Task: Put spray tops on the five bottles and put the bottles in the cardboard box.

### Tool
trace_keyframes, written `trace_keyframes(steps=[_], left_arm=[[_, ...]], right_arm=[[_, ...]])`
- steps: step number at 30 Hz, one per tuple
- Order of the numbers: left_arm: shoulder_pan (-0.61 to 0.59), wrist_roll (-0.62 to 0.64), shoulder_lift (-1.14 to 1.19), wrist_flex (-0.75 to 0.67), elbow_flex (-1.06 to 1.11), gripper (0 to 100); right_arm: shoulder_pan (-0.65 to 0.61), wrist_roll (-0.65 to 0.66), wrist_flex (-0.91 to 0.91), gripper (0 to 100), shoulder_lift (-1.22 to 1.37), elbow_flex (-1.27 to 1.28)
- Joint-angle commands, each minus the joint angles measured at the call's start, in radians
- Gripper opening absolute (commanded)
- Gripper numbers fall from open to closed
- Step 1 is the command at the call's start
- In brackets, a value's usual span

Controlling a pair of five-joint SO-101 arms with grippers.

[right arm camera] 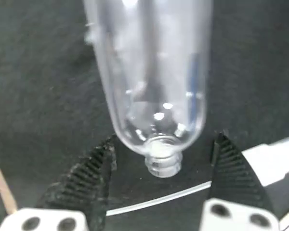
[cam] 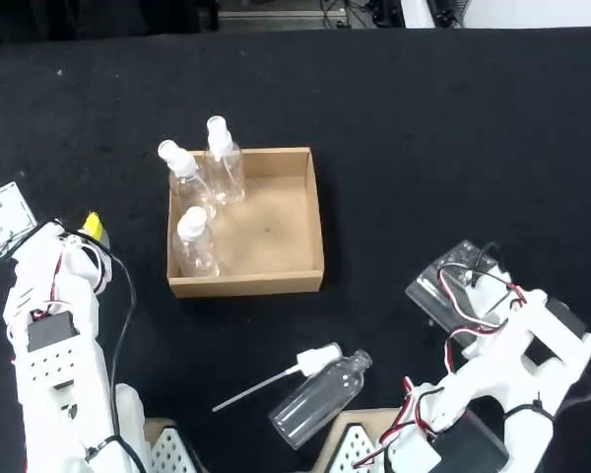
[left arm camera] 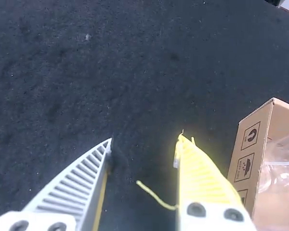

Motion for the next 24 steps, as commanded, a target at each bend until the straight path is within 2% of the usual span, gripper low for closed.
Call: trace_keyframes(steps=[1,7,14,16,19,24], left_arm=[[0.004,0.0,-0.021,-0.021,-0.015,19],[0.004,-0.005,-0.021,-0.018,-0.015,19],[0.004,-0.005,-0.021,-0.02,-0.015,19],[0.004,-0.005,-0.021,-0.021,-0.015,19],[0.004,-0.005,-0.021,-0.02,-0.015,19],[0.002,-0.005,-0.021,-0.018,-0.015,19]], right_arm=[[-0.031,-0.206,0.137,26.5,-0.004,-0.13],[-0.133,-0.371,0.516,26.5,0.002,-0.458],[-0.336,-0.726,0.62,26.5,-0.004,-0.492],[-0.416,-0.724,0.698,26.5,-0.005,-0.503],[-0.517,-0.601,0.735,26.5,0.001,-0.498],[-0.535,-0.43,0.701,26.5,0.012,-0.384]])
